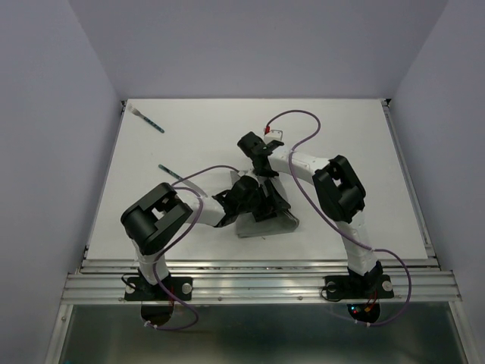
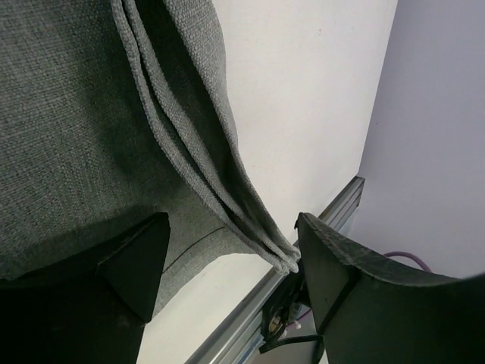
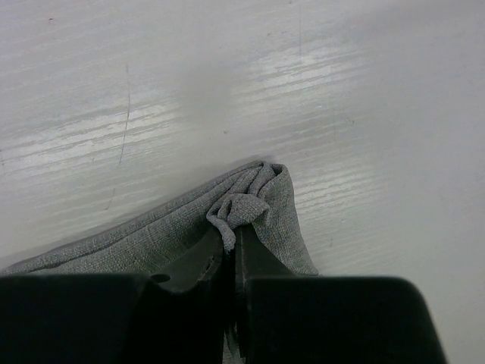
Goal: Fold the napkin into a case and place the utensils inside
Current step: Fold the lower triangle-folded napkin at the center of the board.
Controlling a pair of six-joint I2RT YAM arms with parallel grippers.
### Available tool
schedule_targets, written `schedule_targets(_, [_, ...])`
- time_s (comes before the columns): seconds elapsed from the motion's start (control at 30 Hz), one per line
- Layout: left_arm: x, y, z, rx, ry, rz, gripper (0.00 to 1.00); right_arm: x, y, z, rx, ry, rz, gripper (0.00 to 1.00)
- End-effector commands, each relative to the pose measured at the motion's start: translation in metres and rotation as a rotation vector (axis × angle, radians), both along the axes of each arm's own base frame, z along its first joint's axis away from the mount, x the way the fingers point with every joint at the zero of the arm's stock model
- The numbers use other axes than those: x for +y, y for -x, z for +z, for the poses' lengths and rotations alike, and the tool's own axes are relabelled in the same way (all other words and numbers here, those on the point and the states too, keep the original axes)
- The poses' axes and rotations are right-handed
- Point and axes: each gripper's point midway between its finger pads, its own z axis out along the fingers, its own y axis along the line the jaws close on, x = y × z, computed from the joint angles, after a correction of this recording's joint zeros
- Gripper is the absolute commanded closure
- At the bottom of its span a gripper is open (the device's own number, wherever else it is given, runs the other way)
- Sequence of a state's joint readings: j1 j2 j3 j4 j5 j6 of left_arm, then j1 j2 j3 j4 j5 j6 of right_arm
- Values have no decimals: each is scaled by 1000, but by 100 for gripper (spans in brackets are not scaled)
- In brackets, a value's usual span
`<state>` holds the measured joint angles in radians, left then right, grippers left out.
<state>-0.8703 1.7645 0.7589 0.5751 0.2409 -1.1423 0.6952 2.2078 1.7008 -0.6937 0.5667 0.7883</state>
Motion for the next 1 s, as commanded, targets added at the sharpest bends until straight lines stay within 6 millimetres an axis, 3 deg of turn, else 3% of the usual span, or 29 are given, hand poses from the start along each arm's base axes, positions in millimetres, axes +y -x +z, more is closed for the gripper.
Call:
schedule_targets(0.0, [-19,-14,27,-61,88,22,23,-3,20,-41,109,2,10,99])
schedule_targets(0.5, [-28,-21,19,-66,82,17,34,-9,20,-41,106,38,32,99])
schedule_targets(0.83, [-33,-23,17,-72,79,1,74,-12,23,-39,97,35,45,99])
schedule_targets(0.87, [-32,-23,16,-72,77,1,84,-12,26,-40,104,33,50,99])
schedule_targets(0.97, [-33,-20,16,-68,81,-17,100,-11,28,-35,103,16,68,92])
